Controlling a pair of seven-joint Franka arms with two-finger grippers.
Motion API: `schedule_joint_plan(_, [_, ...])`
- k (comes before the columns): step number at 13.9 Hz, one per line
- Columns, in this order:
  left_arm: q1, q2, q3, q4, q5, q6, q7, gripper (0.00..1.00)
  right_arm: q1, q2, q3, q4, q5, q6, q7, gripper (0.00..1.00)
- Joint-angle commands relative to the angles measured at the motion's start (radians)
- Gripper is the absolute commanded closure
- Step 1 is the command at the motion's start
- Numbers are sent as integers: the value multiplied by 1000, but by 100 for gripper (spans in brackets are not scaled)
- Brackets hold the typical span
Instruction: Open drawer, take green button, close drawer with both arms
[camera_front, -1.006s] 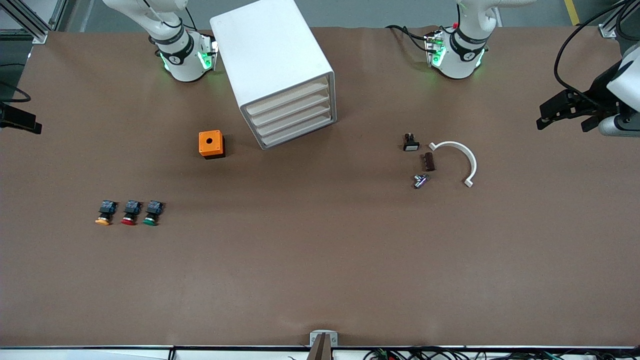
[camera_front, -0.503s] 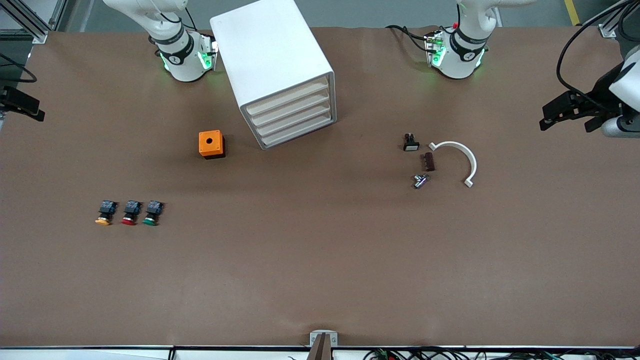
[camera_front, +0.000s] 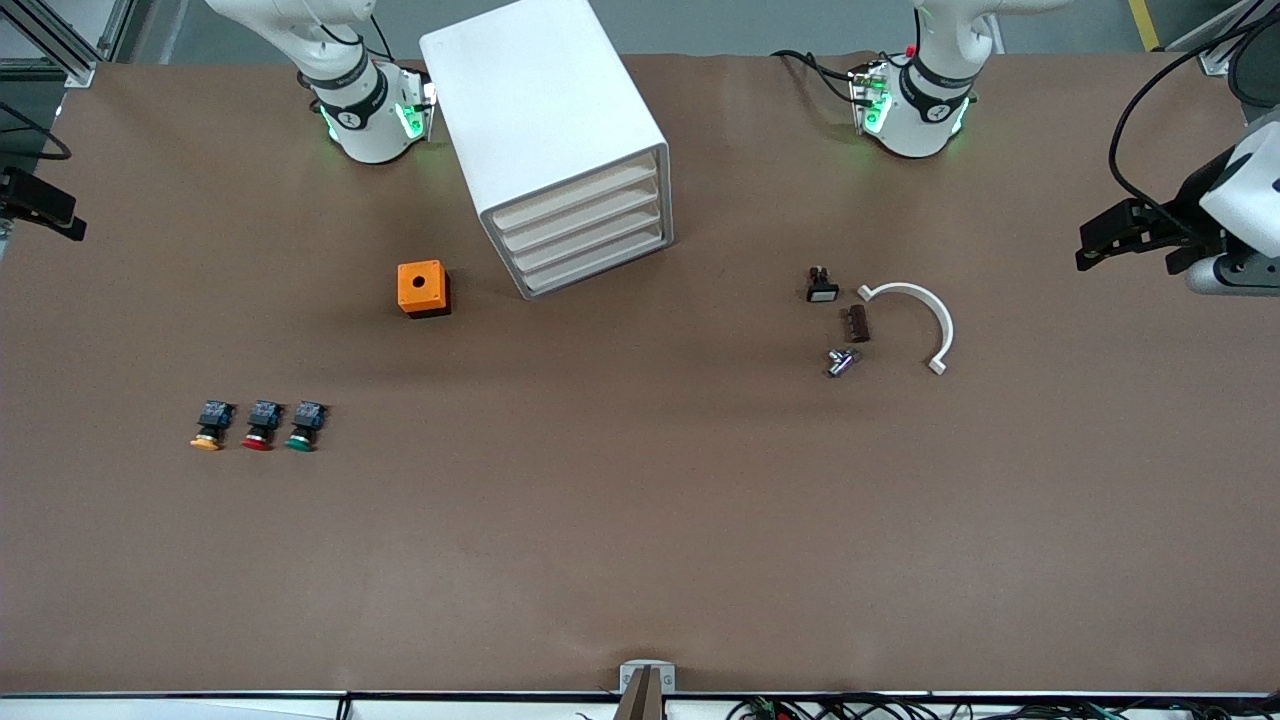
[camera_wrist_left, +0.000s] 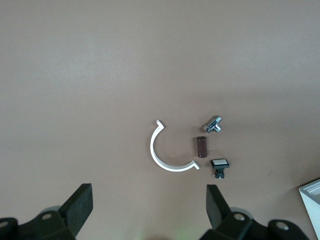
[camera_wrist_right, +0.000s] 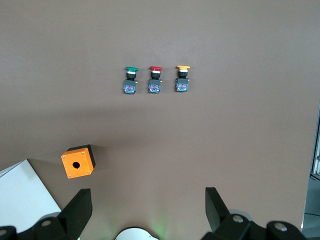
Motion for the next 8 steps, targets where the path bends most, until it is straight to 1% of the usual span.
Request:
schedule_joint_plan(1, [0,2,-5,28,21,-25,14,0,-14,-30,8,-32,23,18,4,0])
schedule_joint_plan(4, [0,4,-5,39,10,-25,2,0,-15,-36,7,-35,23,21,2,0])
schedule_joint_plan(8, [0,7,-5,39,11,-25,0,0,-15,-79,7,-87,23,44,4,0])
